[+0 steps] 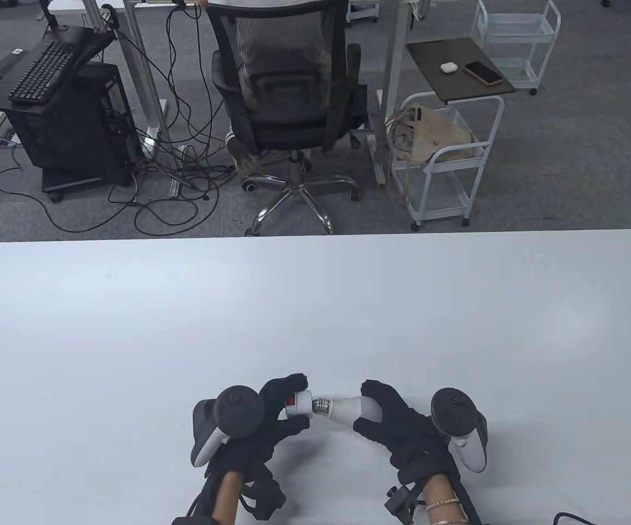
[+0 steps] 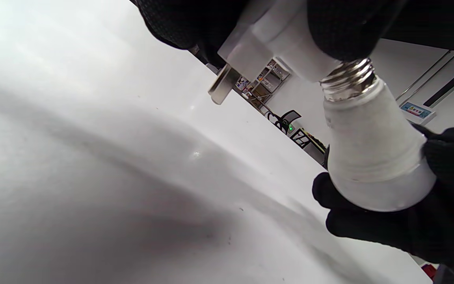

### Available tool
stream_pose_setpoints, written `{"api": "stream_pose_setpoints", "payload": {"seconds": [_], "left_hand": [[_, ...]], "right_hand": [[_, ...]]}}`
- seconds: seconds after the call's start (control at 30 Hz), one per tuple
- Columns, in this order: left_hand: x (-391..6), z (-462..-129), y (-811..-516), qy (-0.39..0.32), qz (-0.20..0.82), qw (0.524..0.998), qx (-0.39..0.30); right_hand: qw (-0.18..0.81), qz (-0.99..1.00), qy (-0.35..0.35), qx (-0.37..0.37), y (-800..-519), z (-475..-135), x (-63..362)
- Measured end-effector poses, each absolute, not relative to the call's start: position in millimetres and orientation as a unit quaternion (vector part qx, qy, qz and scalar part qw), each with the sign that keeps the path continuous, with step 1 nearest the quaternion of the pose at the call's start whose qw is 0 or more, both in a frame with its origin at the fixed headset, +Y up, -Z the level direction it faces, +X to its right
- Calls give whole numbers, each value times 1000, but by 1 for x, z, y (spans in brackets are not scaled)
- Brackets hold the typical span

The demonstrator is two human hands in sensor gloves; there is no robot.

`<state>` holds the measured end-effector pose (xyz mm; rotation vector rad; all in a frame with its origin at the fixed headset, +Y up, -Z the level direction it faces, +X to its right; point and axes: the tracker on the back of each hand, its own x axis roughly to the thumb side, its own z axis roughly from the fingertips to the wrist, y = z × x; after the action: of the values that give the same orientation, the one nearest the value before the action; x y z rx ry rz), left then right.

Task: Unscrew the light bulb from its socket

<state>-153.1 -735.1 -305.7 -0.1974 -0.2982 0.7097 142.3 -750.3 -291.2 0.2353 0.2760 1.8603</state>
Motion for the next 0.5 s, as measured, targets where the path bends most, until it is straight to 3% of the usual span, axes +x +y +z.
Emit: {"api": "stream_pose_setpoints", "payload": {"seconds": [0.13,0.3,0.5], "left_hand": [[-149,-304,-735,-153,339,923,-99],[-142,-302,-731,-170,327,925,-97],[-140,-301,-731,-175,331,922,-97]], "right_hand": [[573,812,84,73,-748,-289,146],[480,876,-40,-16,-744,-284,146],[424,899,-87,-66,-738,-285,146]]}}
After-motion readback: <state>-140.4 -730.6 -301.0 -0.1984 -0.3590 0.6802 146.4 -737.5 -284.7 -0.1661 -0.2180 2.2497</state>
